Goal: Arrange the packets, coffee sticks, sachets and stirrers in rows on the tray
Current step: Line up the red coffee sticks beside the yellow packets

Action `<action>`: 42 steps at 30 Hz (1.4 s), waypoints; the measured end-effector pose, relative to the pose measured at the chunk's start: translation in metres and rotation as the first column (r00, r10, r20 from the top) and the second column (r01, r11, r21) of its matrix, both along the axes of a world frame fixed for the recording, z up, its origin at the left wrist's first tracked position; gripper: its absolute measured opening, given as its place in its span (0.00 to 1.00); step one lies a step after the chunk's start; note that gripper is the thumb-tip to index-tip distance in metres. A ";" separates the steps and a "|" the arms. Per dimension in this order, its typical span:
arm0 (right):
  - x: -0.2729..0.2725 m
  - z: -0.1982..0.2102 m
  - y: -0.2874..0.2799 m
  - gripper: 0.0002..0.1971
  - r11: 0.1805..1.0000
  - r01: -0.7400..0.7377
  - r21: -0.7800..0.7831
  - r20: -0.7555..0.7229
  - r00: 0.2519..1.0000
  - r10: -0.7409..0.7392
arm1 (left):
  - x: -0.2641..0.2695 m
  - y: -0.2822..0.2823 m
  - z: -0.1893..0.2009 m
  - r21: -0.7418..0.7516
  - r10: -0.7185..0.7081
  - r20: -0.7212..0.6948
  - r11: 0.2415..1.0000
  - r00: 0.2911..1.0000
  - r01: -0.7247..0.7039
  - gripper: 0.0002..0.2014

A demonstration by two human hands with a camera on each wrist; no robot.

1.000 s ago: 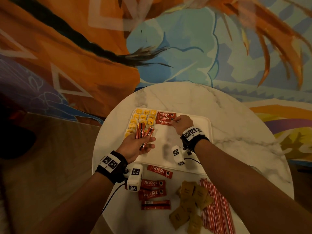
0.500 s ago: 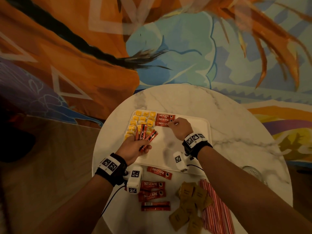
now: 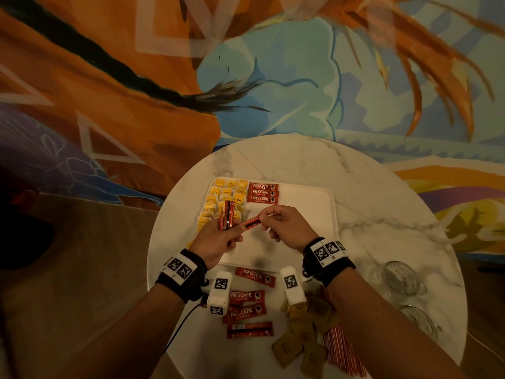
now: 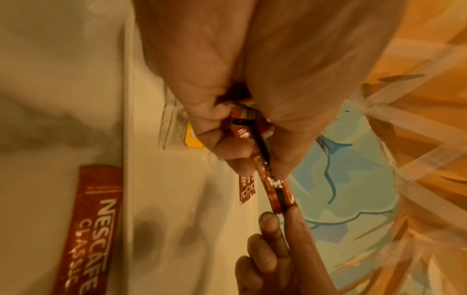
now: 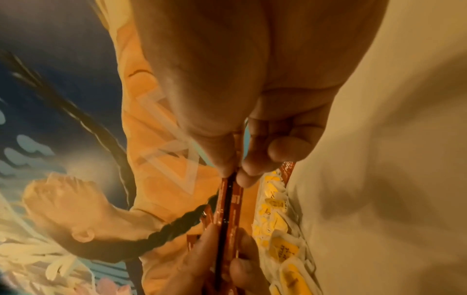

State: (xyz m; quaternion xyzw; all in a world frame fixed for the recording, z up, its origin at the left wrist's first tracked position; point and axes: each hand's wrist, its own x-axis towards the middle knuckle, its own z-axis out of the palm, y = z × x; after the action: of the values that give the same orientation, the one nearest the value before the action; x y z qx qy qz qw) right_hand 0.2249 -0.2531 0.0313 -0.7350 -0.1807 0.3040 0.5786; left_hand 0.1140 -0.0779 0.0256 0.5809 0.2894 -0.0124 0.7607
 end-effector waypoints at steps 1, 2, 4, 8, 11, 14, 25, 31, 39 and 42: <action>-0.001 0.001 -0.003 0.06 1.000 0.015 0.018 -0.014 1.000 -0.015 | 0.000 -0.001 0.000 -0.009 0.004 0.001 1.000 1.000 -0.004 0.05; -0.002 0.002 -0.005 0.06 0.999 0.031 0.031 -0.022 0.999 -0.030 | 0.000 -0.001 0.001 -0.019 0.010 0.001 1.000 1.000 -0.010 0.05; -0.004 0.005 -0.009 0.05 0.997 0.061 0.048 -0.020 0.998 -0.060 | 0.001 -0.001 0.002 -0.050 0.024 -0.009 0.998 1.000 -0.025 0.09; -0.004 0.006 -0.017 0.05 0.994 0.084 0.069 0.024 0.996 -0.086 | 0.003 -0.002 0.006 -0.122 0.065 -0.038 0.990 0.997 -0.069 0.14; -0.003 0.004 -0.022 0.04 0.996 0.072 0.050 0.067 0.995 -0.075 | 0.004 -0.003 0.009 -0.156 0.093 -0.017 0.983 0.996 -0.094 0.14; -0.001 0.001 -0.026 0.05 0.998 0.060 0.013 0.108 0.992 -0.061 | 0.006 -0.003 0.008 -0.157 0.113 -0.005 0.981 0.994 -0.113 0.10; -0.007 0.001 -0.031 0.04 0.999 0.033 -0.019 0.245 0.969 -0.027 | 0.008 -0.007 0.007 -0.130 0.116 0.005 0.985 0.993 -0.115 0.13; -0.011 -0.003 -0.034 0.07 0.998 0.039 -0.058 0.243 0.970 -0.024 | 0.007 -0.004 0.000 -0.092 0.118 0.037 0.989 0.992 -0.114 0.07; -0.016 -0.010 -0.023 0.07 0.987 0.159 -0.014 0.096 0.983 -0.157 | 0.006 -0.008 -0.006 0.045 0.096 0.051 0.994 0.994 -0.098 0.07; -0.012 -0.013 -0.017 0.05 0.986 0.158 -0.051 0.117 0.982 -0.151 | 0.005 -0.009 -0.006 0.018 0.133 0.040 0.991 0.990 -0.133 0.06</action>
State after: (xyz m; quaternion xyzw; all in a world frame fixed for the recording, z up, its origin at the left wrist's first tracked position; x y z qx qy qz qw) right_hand 0.2132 -0.2705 0.0185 -0.7797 -0.1461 0.2214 0.5672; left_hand 0.1195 -0.0867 0.0200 0.5683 0.3129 0.0526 0.7592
